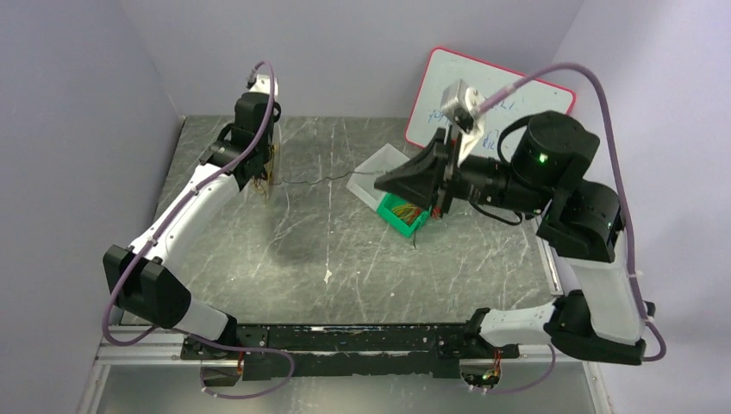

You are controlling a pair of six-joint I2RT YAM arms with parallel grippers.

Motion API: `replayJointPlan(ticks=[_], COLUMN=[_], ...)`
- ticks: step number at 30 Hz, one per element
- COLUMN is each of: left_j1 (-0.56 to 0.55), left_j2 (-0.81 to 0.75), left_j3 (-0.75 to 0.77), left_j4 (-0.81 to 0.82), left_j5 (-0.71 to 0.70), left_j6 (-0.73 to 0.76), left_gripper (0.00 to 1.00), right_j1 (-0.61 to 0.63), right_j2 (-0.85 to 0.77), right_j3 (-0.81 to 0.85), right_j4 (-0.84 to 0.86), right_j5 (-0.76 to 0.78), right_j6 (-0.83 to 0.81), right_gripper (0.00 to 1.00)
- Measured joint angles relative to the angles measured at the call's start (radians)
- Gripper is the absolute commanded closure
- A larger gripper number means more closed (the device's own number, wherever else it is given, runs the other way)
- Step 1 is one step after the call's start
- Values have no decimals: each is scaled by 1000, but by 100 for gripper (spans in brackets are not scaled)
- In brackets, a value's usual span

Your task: Wrap the cables

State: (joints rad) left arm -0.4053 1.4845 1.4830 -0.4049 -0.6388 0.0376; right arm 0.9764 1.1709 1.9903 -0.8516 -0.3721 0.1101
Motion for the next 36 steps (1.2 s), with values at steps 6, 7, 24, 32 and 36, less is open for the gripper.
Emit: replayJointPlan(ticks=[6, 7, 24, 32, 36], left_j1=[0, 0, -114, -214, -246], left_j2=[-74, -86, -254, -343, -418], left_j3=[-162, -179, -401, -451, -495], left_j4=[2, 1, -14, -44, -51], left_j5=[42, 46, 156, 230, 301], left_j6=[-12, -15, -46, -40, -33], left_gripper=[93, 93, 93, 93, 93], right_j1=[0, 0, -209, -560, -690], right_j2=[178, 197, 374, 436, 493], right_j3=[266, 286, 310, 241, 215], right_j4=[-107, -114, 51, 203, 246], right_j5=[154, 168, 331, 162, 84], right_j6=[-29, -29, -54, 31, 78], right_gripper=[100, 100, 100, 100, 100])
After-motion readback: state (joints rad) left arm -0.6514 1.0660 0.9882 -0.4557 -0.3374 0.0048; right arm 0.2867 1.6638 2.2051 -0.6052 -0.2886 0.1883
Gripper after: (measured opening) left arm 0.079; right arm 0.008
